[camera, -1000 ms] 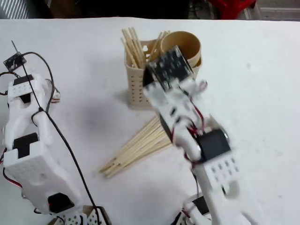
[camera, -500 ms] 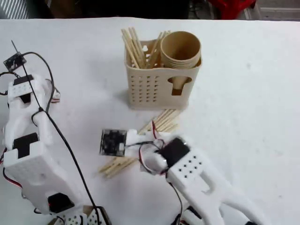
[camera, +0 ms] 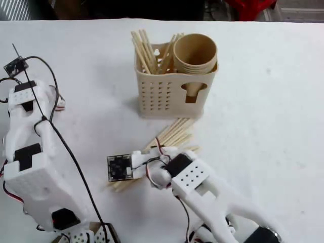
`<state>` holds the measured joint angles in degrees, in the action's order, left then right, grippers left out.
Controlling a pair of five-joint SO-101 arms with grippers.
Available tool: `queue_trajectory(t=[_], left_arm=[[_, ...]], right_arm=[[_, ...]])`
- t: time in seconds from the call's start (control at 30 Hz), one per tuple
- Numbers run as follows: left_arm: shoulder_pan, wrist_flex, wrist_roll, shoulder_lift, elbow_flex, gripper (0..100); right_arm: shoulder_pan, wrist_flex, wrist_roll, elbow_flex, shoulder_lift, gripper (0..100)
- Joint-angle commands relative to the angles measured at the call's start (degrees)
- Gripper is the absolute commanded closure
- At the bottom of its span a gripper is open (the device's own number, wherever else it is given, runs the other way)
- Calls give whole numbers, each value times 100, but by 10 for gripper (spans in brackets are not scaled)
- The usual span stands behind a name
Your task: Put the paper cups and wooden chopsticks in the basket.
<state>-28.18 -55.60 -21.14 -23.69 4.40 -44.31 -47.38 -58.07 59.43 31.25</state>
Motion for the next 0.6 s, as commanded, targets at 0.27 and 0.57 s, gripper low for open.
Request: queue_trajectory(t=[0.27,0.57], left_arm=[[-22,88,-70,40,-79,891],[-22,88,-70,40,-79,891]], right_arm=[[-22,822,123,-53,-857,872],[-13,989,475,-53,-901,879]])
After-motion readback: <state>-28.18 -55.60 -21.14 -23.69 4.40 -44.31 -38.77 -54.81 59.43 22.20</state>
